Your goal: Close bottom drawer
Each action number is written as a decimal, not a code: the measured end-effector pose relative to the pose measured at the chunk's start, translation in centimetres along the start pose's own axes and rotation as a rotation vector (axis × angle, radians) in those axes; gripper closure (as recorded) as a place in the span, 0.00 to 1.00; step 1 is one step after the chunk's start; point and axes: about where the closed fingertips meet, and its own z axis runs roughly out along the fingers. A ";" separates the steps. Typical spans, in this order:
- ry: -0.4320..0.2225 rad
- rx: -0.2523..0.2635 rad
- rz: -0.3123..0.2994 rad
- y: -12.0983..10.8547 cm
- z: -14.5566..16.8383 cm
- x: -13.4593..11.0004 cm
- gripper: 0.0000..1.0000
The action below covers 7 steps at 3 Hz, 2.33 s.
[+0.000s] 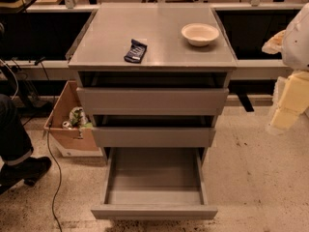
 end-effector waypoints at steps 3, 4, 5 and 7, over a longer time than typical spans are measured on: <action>-0.091 -0.021 0.030 3.0 7.9 0.3 0.00; -0.139 -0.042 0.053 5.3 13.8 0.5 0.00; -0.185 -0.058 0.094 7.9 20.1 0.3 0.00; -0.192 -0.054 0.109 8.1 20.5 0.3 0.00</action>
Offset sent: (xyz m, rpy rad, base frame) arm -0.0025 0.0104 -0.0785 0.1027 0.0084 0.0146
